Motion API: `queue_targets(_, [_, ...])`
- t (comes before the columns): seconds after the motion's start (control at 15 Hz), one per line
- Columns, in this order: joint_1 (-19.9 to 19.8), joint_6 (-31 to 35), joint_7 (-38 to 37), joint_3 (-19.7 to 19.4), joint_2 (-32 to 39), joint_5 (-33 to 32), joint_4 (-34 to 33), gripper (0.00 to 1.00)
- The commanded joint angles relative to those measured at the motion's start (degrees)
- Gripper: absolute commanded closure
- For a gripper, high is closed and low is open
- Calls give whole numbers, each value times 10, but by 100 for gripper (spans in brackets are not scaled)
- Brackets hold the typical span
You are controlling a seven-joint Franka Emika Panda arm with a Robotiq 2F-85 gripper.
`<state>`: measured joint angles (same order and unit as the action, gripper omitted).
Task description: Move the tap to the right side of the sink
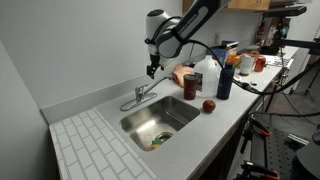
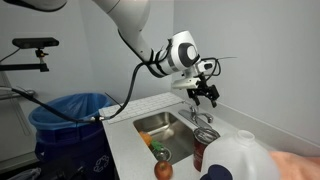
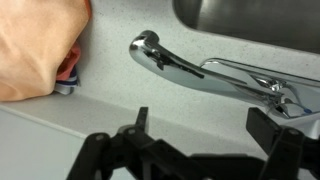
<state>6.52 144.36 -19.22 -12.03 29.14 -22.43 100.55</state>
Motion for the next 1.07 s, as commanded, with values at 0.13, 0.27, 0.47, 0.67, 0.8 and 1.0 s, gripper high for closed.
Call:
queue_targets(0.13, [-1, -1, 1, 1, 0, 0, -1, 0])
queue_targets(0.27, [1, -2, 6, 7, -19, 3, 13, 0])
queue_targets(0.47, [7, -8, 7, 6, -50, -6, 35, 0])
queue_targets(0.67, [4, -15, 20, 16, -96, -1, 68, 0])
queue_targets(0.8, [-3, -16, 36, 33, -127, 15, 95, 0])
queue_targets(1.0, [-9, -10, 55, 56, -169, 36, 138, 0])
